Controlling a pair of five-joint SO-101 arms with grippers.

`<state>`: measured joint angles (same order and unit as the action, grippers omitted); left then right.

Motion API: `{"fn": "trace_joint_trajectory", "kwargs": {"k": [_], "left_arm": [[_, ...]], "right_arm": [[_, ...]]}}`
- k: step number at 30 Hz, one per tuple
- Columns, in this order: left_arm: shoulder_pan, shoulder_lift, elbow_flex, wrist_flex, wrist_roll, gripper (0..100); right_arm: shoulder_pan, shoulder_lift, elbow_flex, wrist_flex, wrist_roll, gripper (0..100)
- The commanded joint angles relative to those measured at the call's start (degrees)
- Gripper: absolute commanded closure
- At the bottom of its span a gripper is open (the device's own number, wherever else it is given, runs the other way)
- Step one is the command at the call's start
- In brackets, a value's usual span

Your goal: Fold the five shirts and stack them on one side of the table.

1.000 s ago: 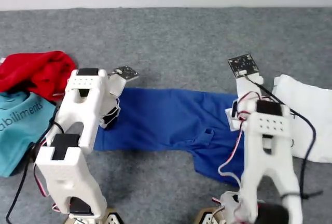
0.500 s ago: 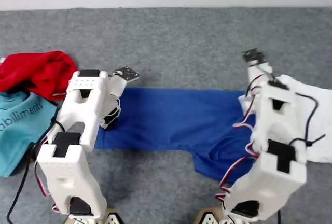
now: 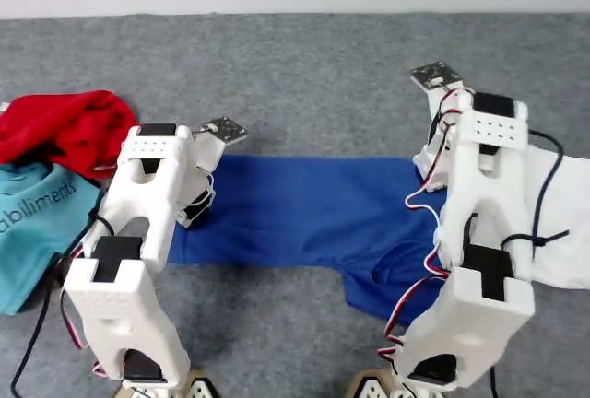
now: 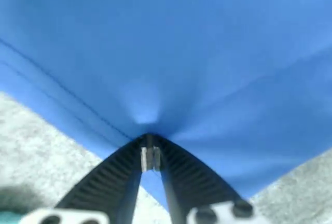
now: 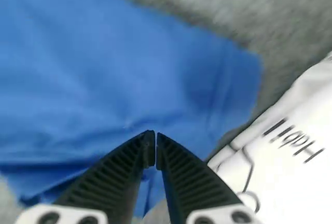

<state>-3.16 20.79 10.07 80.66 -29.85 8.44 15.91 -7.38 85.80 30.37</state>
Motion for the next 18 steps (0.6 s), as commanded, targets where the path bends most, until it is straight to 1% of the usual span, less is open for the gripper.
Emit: {"fn": "trace_joint_trajectory", "kwargs": {"k": [1, 4, 8, 14, 18], "left_arm": [[0.7, -8.1, -0.8, 0.8, 0.6, 99], [3.2, -11.5, -1.0, 2.6, 0.6, 99], [9.3, -13.5, -1.2, 4.7, 2.6, 98], [18.6, -13.8, -1.2, 5.0, 3.1, 98], [23.2, -13.7, -3.4, 8.5, 3.1, 98]], "right_arm": [[0.0, -1.8, -5.0, 7.9, 0.0, 98.8], [1.8, -5.8, -5.6, 12.2, 0.0, 98.8], [5.5, -14.2, -5.5, 15.3, 0.0, 98.8], [12.8, -26.8, -4.5, 16.7, 0.2, 98.6], [17.4, -33.2, -0.7, 16.7, 0.4, 98.4]]}}
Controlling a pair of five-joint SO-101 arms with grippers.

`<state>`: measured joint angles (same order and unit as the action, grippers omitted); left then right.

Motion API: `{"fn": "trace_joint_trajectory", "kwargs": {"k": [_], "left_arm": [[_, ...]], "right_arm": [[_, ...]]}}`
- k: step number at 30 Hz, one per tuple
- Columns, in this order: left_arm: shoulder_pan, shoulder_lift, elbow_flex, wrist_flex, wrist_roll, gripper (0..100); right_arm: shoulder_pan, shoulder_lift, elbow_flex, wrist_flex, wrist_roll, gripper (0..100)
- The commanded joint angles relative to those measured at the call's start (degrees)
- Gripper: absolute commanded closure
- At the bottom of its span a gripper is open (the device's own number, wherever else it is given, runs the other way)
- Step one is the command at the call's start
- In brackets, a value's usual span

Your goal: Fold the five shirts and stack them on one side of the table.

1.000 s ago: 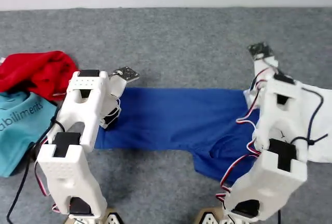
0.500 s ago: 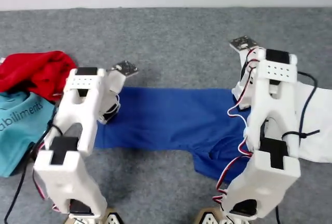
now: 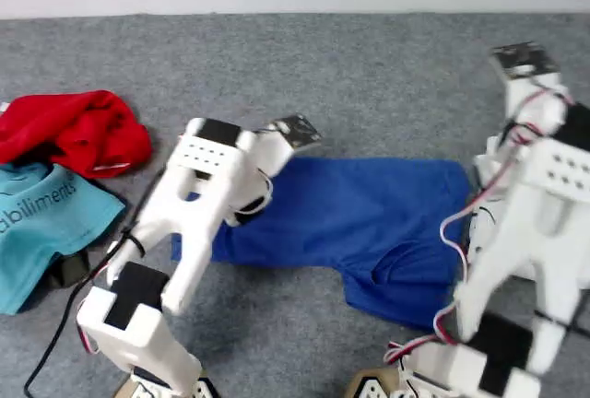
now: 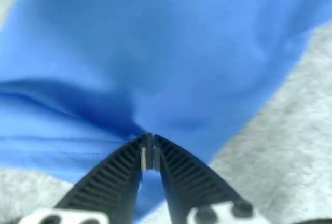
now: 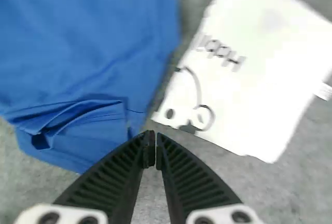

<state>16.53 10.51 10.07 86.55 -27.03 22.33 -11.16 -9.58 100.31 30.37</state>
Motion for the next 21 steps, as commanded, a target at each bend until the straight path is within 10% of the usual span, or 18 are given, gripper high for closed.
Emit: {"fn": "trace_joint_trajectory", "kwargs": {"k": [1, 9, 21], "left_arm": [[4.7, -3.4, -4.4, 3.6, 0.3, 98], [3.6, -3.5, -6.8, 10.6, 0.3, 98], [-21.5, -3.6, -6.7, 14.0, -7.3, 98]], "right_arm": [[4.4, -7.4, 2.9, 2.2, 0.4, 98.4], [8.0, -18.8, 13.9, 2.1, 0.6, 98.4], [7.7, -29.4, 23.6, 2.0, 0.6, 98.4]]}}
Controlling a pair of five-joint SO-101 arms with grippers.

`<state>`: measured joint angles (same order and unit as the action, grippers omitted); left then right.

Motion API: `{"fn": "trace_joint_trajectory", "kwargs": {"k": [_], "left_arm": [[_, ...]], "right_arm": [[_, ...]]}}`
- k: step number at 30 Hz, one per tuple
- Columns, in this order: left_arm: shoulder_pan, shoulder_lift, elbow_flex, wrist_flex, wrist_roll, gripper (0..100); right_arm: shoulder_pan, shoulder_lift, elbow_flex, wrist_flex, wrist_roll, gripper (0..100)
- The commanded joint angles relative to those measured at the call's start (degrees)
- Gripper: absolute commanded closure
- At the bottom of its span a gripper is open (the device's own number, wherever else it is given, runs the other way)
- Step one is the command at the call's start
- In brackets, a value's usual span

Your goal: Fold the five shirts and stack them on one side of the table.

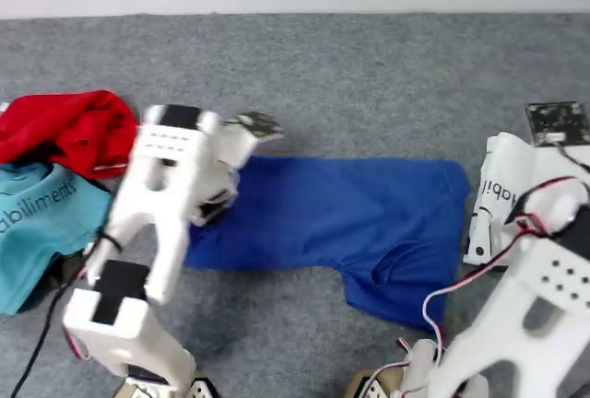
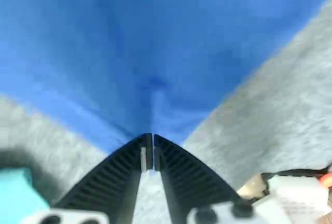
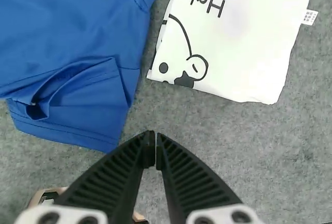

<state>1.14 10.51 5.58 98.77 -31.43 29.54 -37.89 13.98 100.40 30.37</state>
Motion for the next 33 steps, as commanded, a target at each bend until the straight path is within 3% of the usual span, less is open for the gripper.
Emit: {"fn": "trace_joint_trajectory", "kwargs": {"k": [1, 5, 9, 17, 20, 24, 28, 33], "left_arm": [[-7.9, -3.6, -2.2, 1.8, -3.6, 98], [-12.0, -3.6, -2.2, 1.8, -5.8, 98], [-13.1, -3.6, -2.7, 1.6, -6.8, 92], [-10.3, -9.5, -4.8, 1.8, -6.3, 88], [-3.7, -16.2, -3.3, 1.8, -3.6, 88], [10.9, -20.7, -1.5, 1.7, 2.1, 88], [25.1, -18.5, -1.5, 0.4, 8.6, 88], [37.5, -14.8, -1.5, -3.5, 11.6, 88]], "right_arm": [[0.5, -3.0, 0.2, 1.8, 0.6, 98.4], [0.5, -3.4, 0.3, 1.8, 0.6, 98.4], [0.5, -3.5, 0.3, 2.0, 0.5, 98.4], [0.5, -5.1, 0.3, 2.1, 0.5, 98.4], [0.5, -5.8, 0.3, 2.2, 0.5, 98.4], [0.6, -5.8, 1.0, 2.2, 0.5, 98.4], [0.7, -5.8, 4.0, 2.2, 0.5, 98.4], [0.7, -5.8, 6.8, 2.0, 0.6, 98.5]]}}
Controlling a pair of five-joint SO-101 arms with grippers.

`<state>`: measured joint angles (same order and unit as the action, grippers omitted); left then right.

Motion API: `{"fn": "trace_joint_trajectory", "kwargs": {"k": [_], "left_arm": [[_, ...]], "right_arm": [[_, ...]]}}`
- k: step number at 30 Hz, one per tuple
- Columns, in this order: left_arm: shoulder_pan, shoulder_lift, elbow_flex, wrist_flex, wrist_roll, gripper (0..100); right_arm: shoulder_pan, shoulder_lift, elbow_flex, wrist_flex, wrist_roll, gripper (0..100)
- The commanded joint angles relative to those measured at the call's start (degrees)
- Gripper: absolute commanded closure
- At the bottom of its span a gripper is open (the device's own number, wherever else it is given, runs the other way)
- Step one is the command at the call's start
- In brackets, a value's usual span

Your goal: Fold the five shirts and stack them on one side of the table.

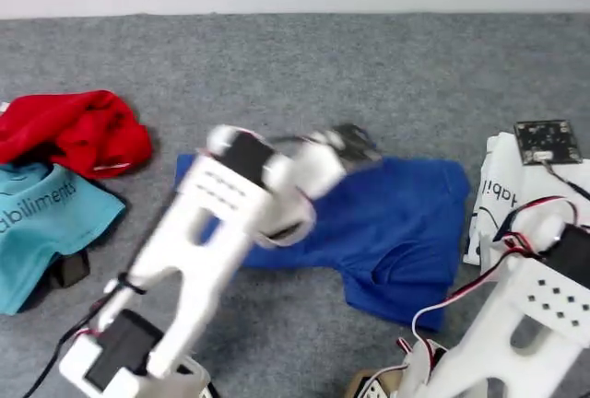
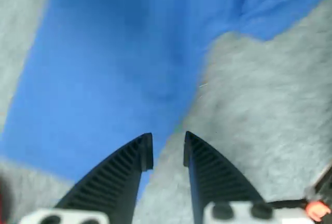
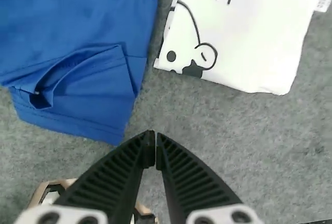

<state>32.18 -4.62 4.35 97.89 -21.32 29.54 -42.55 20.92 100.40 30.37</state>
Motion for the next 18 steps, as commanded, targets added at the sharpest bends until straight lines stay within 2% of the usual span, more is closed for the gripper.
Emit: {"fn": "trace_joint_trajectory", "kwargs": {"k": [1, 8, 18], "left_arm": [[8.0, 0.9, -0.3, -3.6, 1.5, 88], [14.2, 5.5, -0.3, -10.5, 4.8, 77], [19.1, 13.4, -0.4, -18.0, 5.0, 77]], "right_arm": [[0.7, -1.2, 0.1, 1.9, 0.6, 98.5], [0.7, -1.2, 0.1, 1.8, 0.6, 98.5], [0.7, -1.2, 0.2, 2.0, 0.5, 98.5]]}}
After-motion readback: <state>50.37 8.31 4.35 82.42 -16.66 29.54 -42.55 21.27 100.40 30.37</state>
